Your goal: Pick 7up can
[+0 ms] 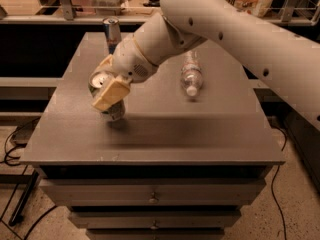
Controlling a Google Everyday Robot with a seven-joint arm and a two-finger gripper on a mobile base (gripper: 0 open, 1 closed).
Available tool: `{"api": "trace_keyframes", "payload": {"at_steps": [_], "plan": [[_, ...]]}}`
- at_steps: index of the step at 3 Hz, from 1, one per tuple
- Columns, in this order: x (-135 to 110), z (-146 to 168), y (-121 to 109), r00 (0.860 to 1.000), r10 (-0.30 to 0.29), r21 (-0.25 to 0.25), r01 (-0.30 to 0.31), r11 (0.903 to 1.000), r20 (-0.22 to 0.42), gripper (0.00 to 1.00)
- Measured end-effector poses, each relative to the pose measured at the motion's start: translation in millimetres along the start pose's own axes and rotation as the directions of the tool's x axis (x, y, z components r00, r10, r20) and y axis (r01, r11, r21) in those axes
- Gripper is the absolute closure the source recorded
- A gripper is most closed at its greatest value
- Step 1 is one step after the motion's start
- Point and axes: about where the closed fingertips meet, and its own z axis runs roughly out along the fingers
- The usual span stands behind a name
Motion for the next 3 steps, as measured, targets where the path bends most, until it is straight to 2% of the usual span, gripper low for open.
{"api": "trace_keyframes", "payload": {"at_steps": [1,2,3], "plan": [[-11.0,-65.5,-20.6,0.996,-0.026,0.117,0.016,0.9930,0.080,0.89],[-37.3,-166.4,-44.6,0.984,-0.121,0.267,0.083,0.9603,0.131,1.00],[-50.7,-175.6,-47.5,0.979,-0.147,0.294,0.101,0.9505,0.138,1.00]]}}
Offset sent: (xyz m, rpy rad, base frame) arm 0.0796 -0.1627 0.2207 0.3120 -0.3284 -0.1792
